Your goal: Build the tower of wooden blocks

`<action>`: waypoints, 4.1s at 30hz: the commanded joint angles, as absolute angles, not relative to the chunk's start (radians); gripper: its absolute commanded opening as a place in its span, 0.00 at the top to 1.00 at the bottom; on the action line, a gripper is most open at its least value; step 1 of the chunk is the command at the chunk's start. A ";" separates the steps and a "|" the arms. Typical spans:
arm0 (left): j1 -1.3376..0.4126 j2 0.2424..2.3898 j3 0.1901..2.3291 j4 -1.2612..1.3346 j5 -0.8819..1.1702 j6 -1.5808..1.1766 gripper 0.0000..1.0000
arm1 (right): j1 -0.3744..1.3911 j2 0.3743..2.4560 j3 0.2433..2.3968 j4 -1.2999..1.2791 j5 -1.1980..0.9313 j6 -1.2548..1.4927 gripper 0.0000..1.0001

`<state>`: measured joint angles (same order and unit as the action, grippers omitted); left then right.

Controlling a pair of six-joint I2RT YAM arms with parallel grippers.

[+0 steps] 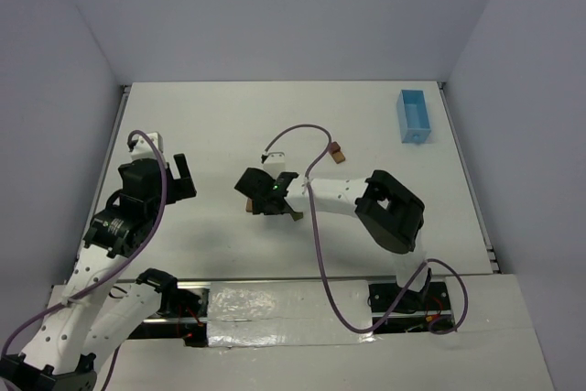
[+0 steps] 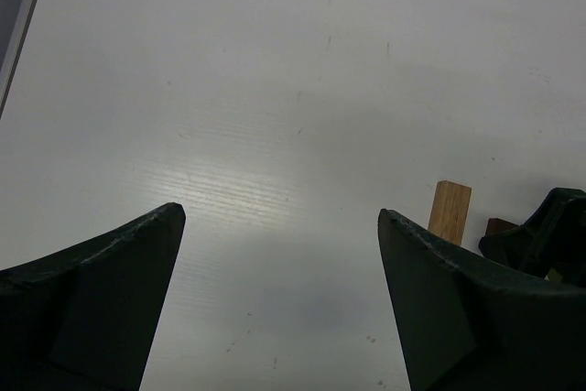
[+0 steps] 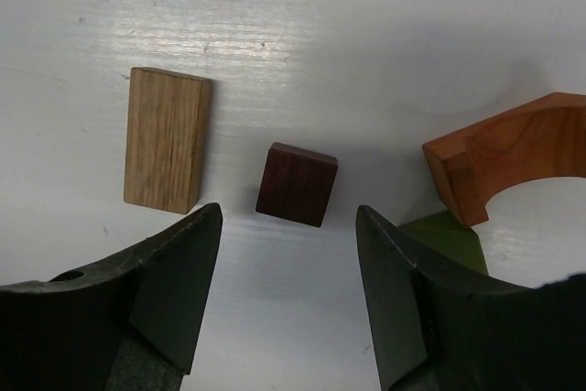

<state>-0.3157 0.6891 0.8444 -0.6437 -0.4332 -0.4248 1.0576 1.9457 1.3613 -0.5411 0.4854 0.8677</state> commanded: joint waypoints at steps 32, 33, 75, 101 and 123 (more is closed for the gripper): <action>-0.316 0.699 0.859 -0.606 -0.391 -0.417 0.01 | 1.031 1.939 1.365 -0.379 0.473 0.751 0.73; -0.316 0.698 0.859 -0.606 -0.391 -0.417 0.01 | 1.029 1.895 1.358 -0.352 0.463 0.706 0.74; -0.316 0.678 0.851 -0.584 -0.344 -0.396 0.00 | 0.328 1.830 1.273 -0.273 -0.034 -0.291 0.74; -0.316 0.699 0.850 -0.578 -0.319 -0.385 0.01 | 0.307 1.913 1.333 -0.305 -0.071 -0.290 0.60; -0.316 0.698 0.850 -0.574 -0.307 -0.377 0.01 | 0.293 1.901 1.338 -0.345 -0.109 -0.288 0.47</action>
